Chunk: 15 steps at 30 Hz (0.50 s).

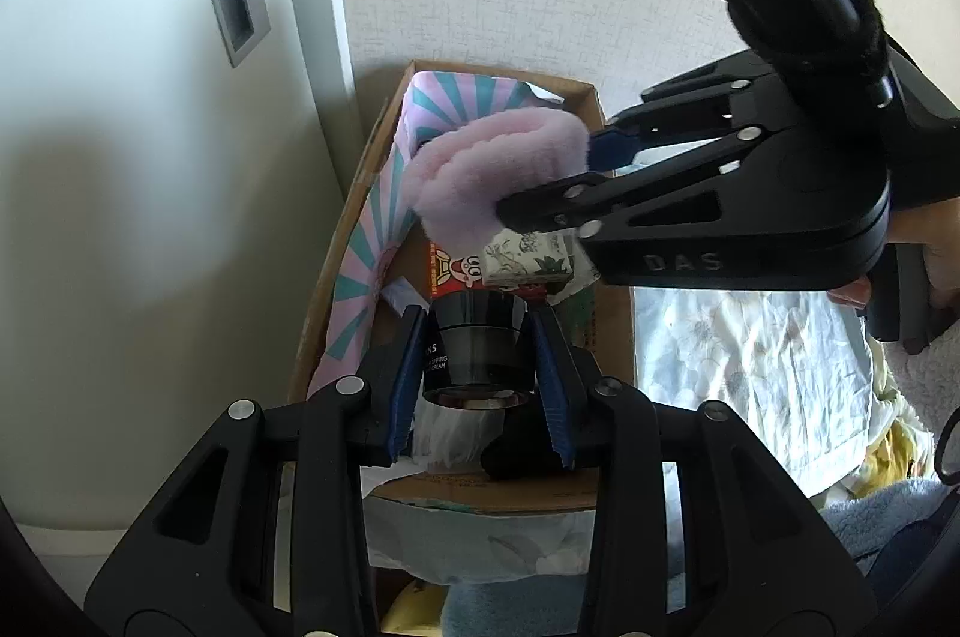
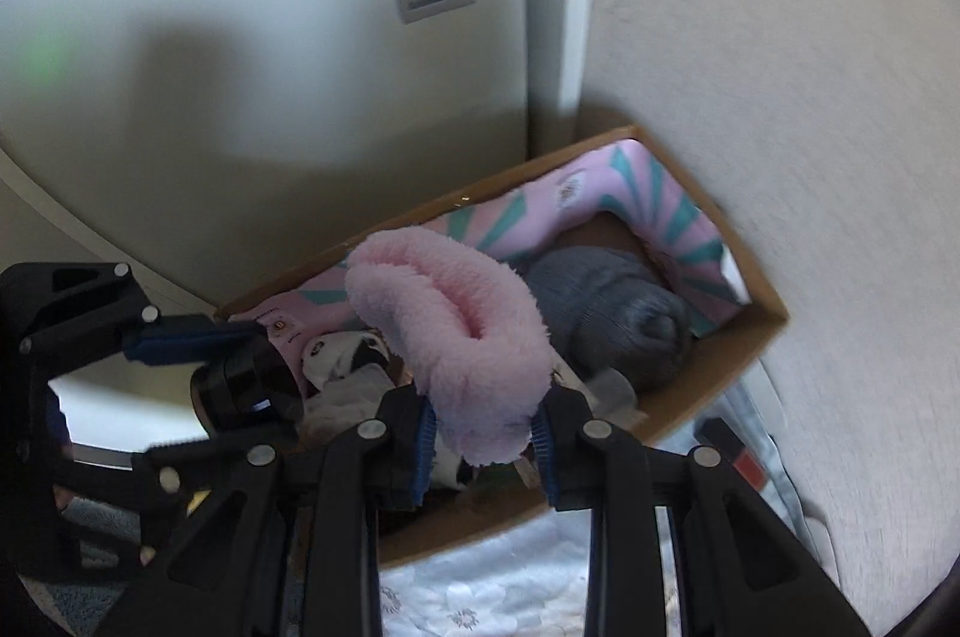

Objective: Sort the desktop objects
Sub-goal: 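Carry the black jar and pink slipper over the cardboard box, then open both tools to drop the jar and slipper into the box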

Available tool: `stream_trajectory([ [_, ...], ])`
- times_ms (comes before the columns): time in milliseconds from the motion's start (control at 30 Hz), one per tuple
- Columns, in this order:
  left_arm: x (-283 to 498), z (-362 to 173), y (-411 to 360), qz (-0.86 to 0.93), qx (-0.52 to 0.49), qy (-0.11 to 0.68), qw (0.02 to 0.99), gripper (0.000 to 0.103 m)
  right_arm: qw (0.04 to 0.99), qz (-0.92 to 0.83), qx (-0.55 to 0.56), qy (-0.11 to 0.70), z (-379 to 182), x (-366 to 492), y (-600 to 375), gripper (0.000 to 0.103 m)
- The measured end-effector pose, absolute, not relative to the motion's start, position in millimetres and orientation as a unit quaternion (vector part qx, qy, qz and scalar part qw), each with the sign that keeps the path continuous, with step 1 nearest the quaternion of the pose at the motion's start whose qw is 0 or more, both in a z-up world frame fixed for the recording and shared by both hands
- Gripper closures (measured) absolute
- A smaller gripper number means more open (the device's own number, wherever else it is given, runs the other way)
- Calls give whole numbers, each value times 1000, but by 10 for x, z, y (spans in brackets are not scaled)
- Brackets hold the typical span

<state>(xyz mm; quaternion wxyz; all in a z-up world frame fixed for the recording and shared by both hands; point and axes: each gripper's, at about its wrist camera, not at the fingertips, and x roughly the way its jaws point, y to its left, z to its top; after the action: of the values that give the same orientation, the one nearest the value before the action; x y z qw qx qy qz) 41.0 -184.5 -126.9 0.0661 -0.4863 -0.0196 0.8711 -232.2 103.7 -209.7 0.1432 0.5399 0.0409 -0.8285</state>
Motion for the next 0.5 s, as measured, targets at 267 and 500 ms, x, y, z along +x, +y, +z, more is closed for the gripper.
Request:
stream_trajectory([
  [267, 421, -1270, -1858, 872, -485, -22, 67, 70, 150, -824, 543, 52, -2104, -2407, 982, 78],
  [500, 388, -1280, -1796, 865, -495, -23, 76, 64, 138, -823, 549, 52, -2115, -2420, 1022, 75],
])
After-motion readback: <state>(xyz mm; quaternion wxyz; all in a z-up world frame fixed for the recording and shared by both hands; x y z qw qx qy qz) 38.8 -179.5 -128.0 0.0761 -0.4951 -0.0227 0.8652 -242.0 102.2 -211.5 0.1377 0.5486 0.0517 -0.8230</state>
